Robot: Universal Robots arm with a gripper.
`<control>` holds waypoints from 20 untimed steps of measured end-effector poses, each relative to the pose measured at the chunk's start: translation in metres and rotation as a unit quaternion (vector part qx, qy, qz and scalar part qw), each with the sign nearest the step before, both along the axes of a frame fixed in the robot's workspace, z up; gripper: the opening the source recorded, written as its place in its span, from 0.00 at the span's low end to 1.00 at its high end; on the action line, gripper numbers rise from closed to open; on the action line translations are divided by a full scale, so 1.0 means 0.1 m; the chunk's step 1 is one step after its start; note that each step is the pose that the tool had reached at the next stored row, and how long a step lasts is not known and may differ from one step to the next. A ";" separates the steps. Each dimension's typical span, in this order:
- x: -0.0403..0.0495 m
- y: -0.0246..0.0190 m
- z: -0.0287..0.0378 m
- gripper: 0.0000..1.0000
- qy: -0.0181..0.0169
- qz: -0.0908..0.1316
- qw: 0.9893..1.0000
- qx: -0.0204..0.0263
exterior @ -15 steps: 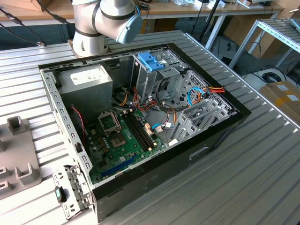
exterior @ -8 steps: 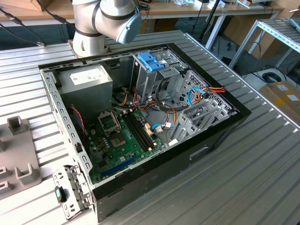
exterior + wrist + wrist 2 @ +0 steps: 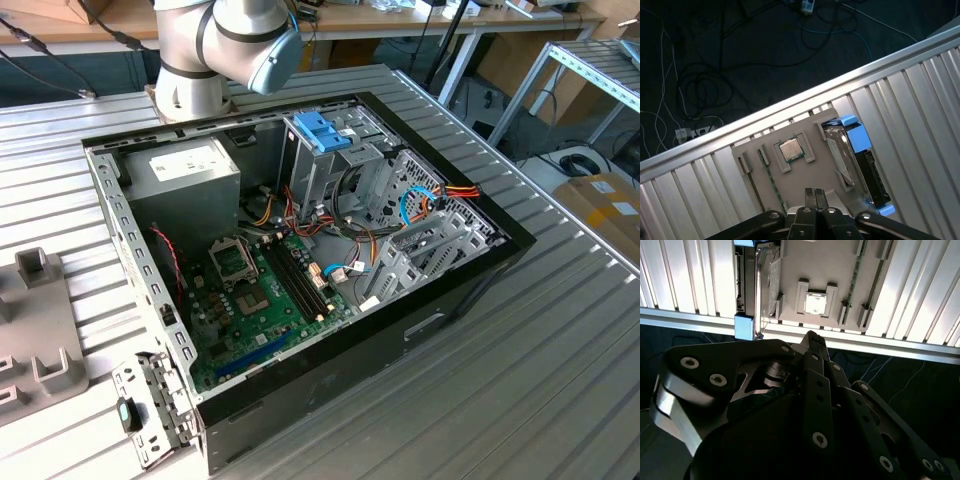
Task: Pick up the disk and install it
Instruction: 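Pick up the disk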
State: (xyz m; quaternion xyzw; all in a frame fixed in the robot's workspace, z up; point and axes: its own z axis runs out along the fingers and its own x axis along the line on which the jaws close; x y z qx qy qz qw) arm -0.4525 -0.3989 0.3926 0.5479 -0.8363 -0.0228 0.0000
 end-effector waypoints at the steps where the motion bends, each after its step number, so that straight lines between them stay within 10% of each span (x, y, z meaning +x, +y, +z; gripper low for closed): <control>1: 0.000 0.000 0.000 0.10 0.000 0.002 1.000 0.000; 20: 0.000 0.000 0.000 0.10 0.000 0.049 0.999 0.000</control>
